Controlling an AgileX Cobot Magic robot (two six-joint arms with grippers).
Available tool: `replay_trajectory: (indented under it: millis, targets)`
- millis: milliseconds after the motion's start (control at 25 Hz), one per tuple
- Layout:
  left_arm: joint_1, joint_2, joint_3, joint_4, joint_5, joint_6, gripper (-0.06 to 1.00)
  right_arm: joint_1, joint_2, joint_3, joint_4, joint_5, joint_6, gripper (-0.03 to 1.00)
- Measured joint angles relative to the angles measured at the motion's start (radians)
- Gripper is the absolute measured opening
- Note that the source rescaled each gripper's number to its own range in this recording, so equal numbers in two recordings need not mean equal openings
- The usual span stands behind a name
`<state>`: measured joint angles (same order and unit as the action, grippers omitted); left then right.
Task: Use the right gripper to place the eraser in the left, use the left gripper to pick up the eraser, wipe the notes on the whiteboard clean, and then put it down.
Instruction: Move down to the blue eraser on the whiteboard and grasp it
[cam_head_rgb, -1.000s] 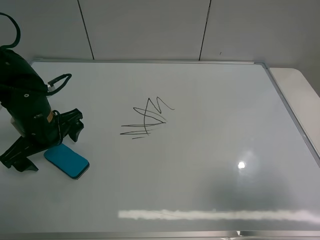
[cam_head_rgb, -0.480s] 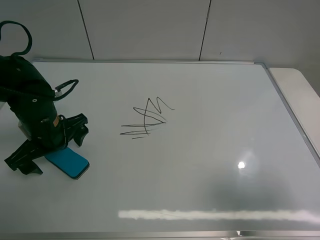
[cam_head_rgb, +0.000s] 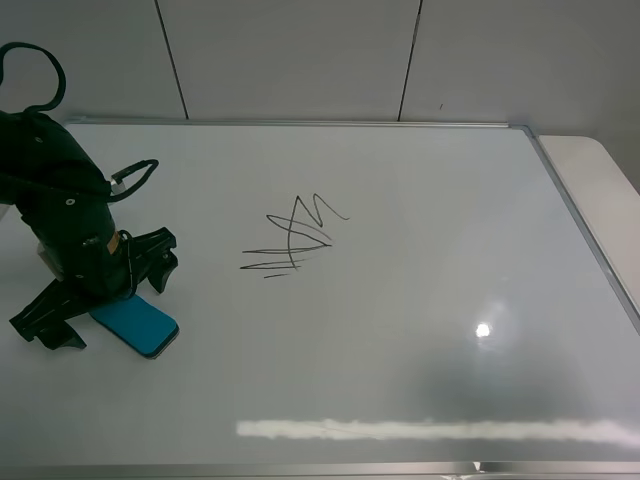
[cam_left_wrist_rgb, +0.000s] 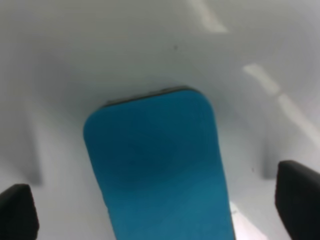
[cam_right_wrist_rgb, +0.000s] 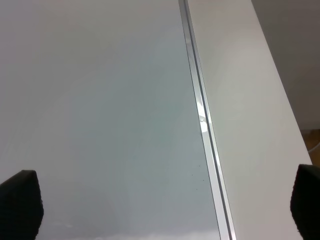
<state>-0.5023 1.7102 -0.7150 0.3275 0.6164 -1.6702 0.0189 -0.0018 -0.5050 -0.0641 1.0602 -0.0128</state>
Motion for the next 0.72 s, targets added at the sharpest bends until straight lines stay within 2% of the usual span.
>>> replay_trajectory:
  millis: [400,480,520,600,680,720]
  targets:
    - [0.000,0.000,0.000,0.012,-0.001,0.000,0.92,0.000,0.000,0.000,0.000,0.000,0.000,1.00]
    - [0.000,0.000,0.000,0.012,-0.001,0.000,0.87,0.000,0.000,0.000,0.000,0.000,0.000,1.00]
    - [0.000,0.000,0.000,0.011,-0.001,0.000,0.82,0.000,0.000,0.000,0.000,0.000,0.000,1.00]
    - [0.000,0.000,0.000,0.009,-0.001,0.000,0.63,0.000,0.000,0.000,0.000,0.000,0.000,1.00]
    - [0.000,0.003,0.000,0.008,-0.005,0.000,0.35,0.000,0.000,0.000,0.000,0.000,0.000,1.00]
    - [0.000,0.003,0.000,0.011,-0.009,0.001,0.12,0.000,0.000,0.000,0.000,0.000,0.000,1.00]
